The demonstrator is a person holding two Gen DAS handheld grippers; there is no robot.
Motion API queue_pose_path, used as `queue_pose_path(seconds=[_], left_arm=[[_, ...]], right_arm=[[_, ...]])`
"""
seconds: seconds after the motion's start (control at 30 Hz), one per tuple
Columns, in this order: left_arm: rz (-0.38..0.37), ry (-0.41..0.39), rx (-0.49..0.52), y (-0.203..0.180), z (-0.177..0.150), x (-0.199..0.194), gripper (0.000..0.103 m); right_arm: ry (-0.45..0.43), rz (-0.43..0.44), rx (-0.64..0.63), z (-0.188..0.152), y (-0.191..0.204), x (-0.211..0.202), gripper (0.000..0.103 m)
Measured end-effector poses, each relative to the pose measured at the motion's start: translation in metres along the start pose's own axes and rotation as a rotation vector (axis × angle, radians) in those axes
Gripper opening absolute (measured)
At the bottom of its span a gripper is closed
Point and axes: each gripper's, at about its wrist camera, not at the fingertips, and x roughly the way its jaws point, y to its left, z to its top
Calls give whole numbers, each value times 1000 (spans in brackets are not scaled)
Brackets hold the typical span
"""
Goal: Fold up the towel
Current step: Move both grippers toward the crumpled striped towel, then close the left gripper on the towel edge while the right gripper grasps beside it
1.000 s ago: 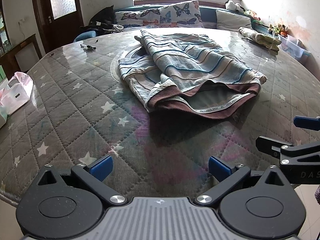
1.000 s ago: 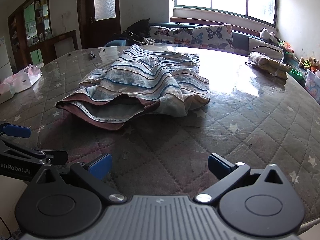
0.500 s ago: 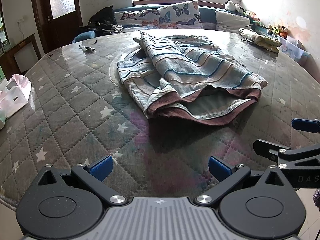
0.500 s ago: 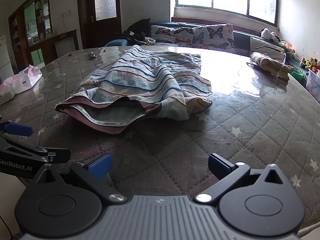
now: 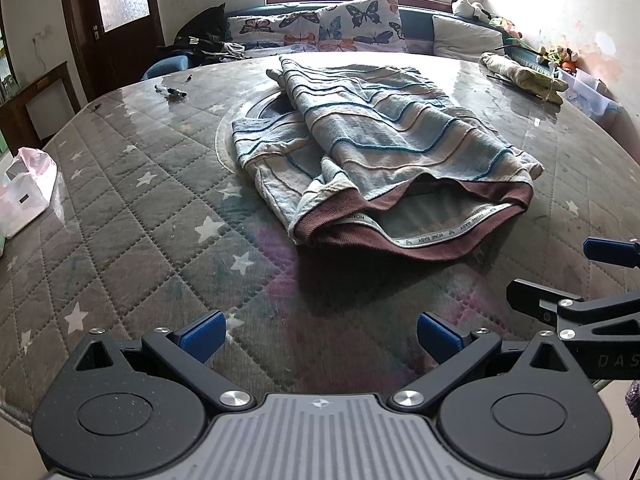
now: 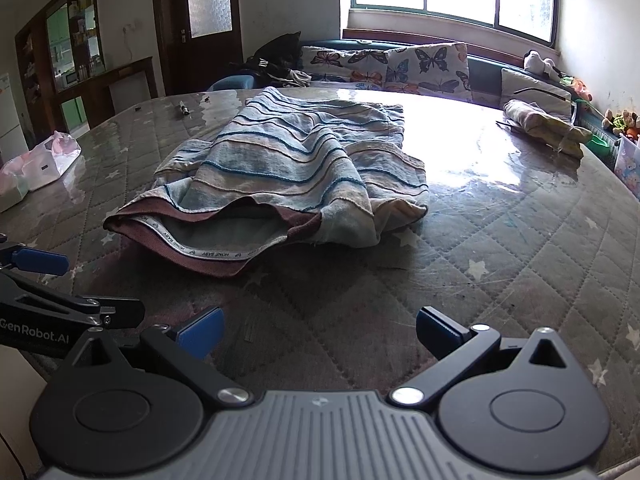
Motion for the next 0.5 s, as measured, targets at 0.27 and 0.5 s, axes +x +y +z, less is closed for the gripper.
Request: queue_pose_path(seconds=[0.27, 0.5], left_arm=[[-3, 17, -4, 2, 5, 6, 103], [-4, 25, -8, 3, 10, 10, 103]], right_arm=[[12, 6, -2, 5, 1, 6, 103], [20, 16, -5, 9, 0, 11, 103]])
